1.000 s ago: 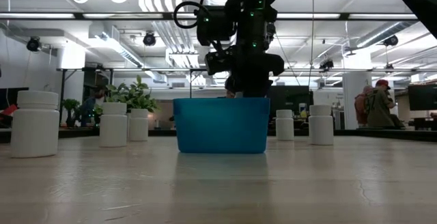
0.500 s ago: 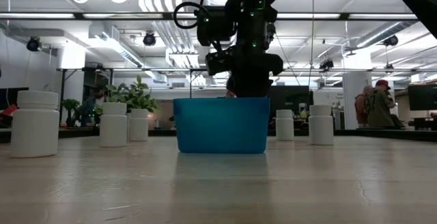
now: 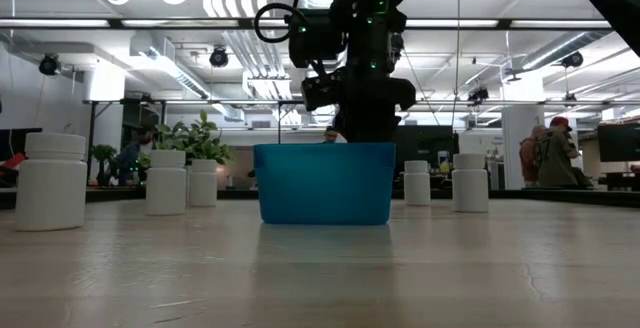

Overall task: Pick and place pill bottles into a basket
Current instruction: Put the white pill bottle into the blue container

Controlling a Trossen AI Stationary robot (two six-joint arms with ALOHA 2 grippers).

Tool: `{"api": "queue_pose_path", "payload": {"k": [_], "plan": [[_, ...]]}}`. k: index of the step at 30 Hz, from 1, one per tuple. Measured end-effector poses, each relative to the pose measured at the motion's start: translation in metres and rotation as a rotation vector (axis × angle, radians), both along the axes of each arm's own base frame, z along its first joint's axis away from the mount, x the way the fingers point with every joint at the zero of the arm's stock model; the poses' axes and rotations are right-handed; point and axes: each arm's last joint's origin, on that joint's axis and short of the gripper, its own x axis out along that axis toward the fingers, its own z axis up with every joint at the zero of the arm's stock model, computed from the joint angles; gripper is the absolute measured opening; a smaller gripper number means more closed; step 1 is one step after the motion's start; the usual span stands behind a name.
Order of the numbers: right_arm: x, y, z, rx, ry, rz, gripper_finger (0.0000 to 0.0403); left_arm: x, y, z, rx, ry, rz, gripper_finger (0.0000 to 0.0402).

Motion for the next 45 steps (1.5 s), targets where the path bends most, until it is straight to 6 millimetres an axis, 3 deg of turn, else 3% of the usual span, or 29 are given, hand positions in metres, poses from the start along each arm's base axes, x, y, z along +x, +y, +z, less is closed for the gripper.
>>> {"api": "queue_pose_path", "payload": {"k": [20,28,38,45], "plan": [[0.001,-0.007,0.012,0.054,-0.047,-0.012,0.0203,0.000,0.000,0.000,0.000,0.000,0.000,0.0000],[0.006,-0.009,0.028,0.046,-0.086,0.000,0.0209,0.000,0.000,0.000,0.000,0.001,0.000,0.0000],[-0.003,-0.013,0.046,0.047,0.009,-0.047,0.0252,0.000,0.000,0.000,0.001,0.003,0.000,0.0000],[-0.014,-0.014,0.075,0.049,-0.062,-0.153,0.0271,0.000,0.000,-0.001,0.001,0.010,0.000,0.0000]]}}
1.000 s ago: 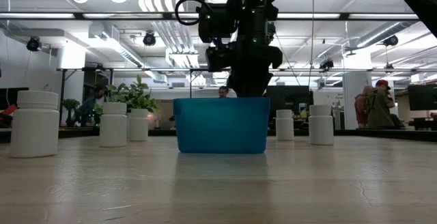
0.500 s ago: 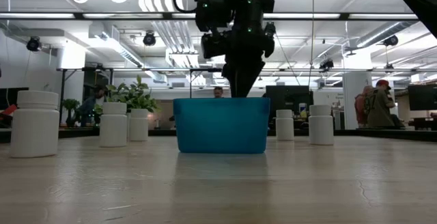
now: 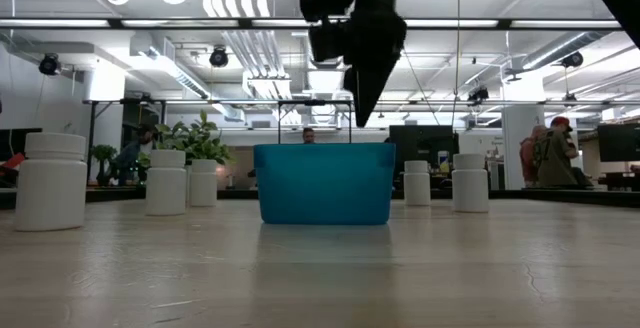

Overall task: Pick and place pill bottles into a basket
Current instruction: Put the white pill bottle into the blue container

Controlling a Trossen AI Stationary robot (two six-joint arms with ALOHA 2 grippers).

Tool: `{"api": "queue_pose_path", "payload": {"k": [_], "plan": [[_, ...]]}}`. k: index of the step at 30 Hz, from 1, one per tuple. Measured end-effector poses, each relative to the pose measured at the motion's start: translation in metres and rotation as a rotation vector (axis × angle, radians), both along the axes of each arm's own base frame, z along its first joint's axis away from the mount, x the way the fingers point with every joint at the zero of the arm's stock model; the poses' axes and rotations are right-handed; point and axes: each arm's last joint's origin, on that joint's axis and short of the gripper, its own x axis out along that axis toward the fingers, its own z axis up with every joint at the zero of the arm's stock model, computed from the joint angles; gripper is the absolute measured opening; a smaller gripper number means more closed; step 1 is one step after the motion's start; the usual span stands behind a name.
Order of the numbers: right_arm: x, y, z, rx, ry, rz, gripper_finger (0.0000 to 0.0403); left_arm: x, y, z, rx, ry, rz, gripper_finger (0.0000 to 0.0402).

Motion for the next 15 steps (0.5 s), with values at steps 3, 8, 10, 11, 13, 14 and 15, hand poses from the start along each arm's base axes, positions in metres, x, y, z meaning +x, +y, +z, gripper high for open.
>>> {"api": "queue_pose_path", "payload": {"k": [3,8,10,11,13,14,15], "plan": [[-0.006,0.001,0.014,-0.001,-0.036,-0.034,0.0274,0.000,0.000,-0.001,0.001,0.014,0.000,0.0000],[-0.019,0.002,0.034,-0.015,-0.082,-0.074,0.0270,-0.001,0.000,-0.004,0.002,0.046,0.000,0.0000],[-0.024,0.003,0.036,-0.017,-0.082,-0.090,0.0267,-0.001,0.000,-0.004,0.001,0.043,0.000,0.0000],[-0.026,0.003,0.037,-0.015,-0.079,-0.102,0.0265,-0.001,0.000,-0.004,0.001,0.042,0.000,0.0000],[-0.031,0.005,0.036,-0.007,-0.068,-0.138,0.0262,-0.004,0.000,-0.003,0.000,0.036,0.000,0.0000],[-0.033,0.005,0.035,-0.003,-0.061,-0.154,0.0260,-0.005,0.000,-0.002,-0.001,0.031,0.000,0.0000],[-0.035,0.006,0.033,0.001,-0.054,-0.165,0.0259,-0.007,0.000,-0.001,-0.001,0.027,0.000,0.0000]]}}
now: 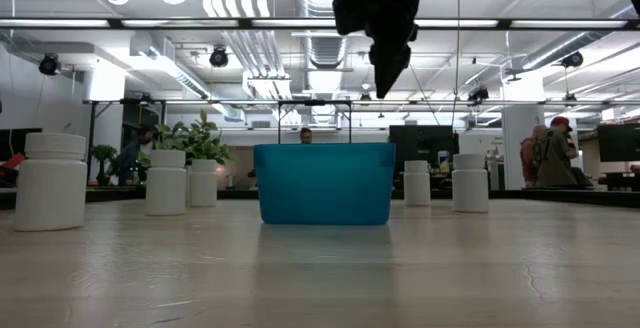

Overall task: Pick and place pill bottles into a basket
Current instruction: Put the white pill bottle into the blue container

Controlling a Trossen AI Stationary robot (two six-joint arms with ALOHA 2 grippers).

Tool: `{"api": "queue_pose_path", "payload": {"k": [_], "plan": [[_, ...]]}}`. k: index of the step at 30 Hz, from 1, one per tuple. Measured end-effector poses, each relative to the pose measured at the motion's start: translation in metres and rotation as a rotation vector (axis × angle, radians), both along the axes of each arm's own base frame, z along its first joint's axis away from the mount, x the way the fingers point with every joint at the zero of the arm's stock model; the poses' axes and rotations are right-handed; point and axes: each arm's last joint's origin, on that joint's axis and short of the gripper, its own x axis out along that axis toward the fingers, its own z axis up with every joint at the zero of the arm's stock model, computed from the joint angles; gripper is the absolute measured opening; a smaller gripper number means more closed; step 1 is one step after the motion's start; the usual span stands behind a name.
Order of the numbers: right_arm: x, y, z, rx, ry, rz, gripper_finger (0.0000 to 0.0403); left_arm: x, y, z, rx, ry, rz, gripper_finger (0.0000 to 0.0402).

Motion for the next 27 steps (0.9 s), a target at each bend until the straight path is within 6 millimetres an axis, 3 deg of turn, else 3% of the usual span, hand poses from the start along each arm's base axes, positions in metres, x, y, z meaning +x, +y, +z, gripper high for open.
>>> {"api": "queue_pose_path", "payload": {"k": [11,21,27], "plan": [[-0.029,0.015,-0.018,0.011,-0.004,-0.010,0.0256,-0.015,0.001,0.004,0.001,-0.008,0.000,0.0000],[-0.079,0.023,-0.013,-0.015,-0.088,0.053,0.0250,-0.011,0.001,0.002,0.002,0.008,0.000,0.0000],[-0.093,0.025,-0.023,-0.038,-0.093,0.129,0.0249,-0.007,0.001,0.000,0.008,0.019,0.033,0.0000]]}}
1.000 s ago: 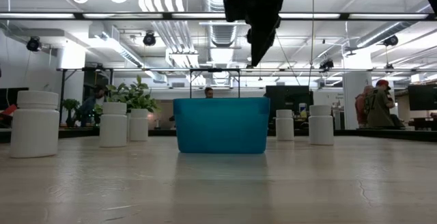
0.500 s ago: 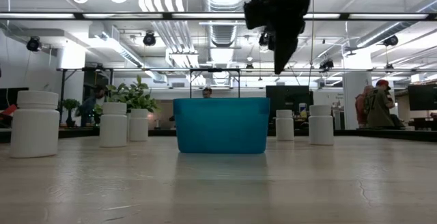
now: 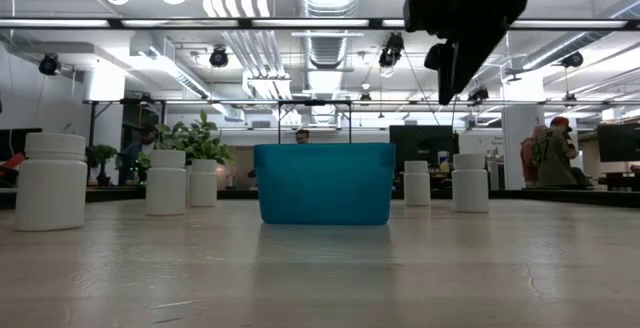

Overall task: Pick and place pill bottles into a basket
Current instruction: Put the white pill bottle into the blue container

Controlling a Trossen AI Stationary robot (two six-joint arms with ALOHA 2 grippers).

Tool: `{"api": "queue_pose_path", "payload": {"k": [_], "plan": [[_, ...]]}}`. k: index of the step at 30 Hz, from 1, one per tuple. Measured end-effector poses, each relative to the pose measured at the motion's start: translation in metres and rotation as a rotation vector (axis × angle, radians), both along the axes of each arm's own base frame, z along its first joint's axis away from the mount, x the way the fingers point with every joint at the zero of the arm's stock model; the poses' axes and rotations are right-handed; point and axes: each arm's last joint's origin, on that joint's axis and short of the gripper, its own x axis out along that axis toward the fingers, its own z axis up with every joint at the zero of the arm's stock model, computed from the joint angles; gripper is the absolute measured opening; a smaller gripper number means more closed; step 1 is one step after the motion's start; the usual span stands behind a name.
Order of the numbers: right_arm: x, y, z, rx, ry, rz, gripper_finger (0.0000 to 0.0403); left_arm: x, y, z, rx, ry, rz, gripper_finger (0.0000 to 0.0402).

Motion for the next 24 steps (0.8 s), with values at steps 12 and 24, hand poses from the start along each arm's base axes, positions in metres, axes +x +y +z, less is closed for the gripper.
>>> {"api": "queue_pose_path", "payload": {"k": [12,24], "plan": [[-0.005,0.000,-0.026,0.002,0.012,-0.003,0.0249,0.006,0.000,-0.003,0.005,0.017,0.024,0.0000],[0.005,-0.002,-0.043,0.012,0.047,0.004,0.0249,0.006,0.001,-0.003,0.011,0.017,0.025,0.0000]]}}
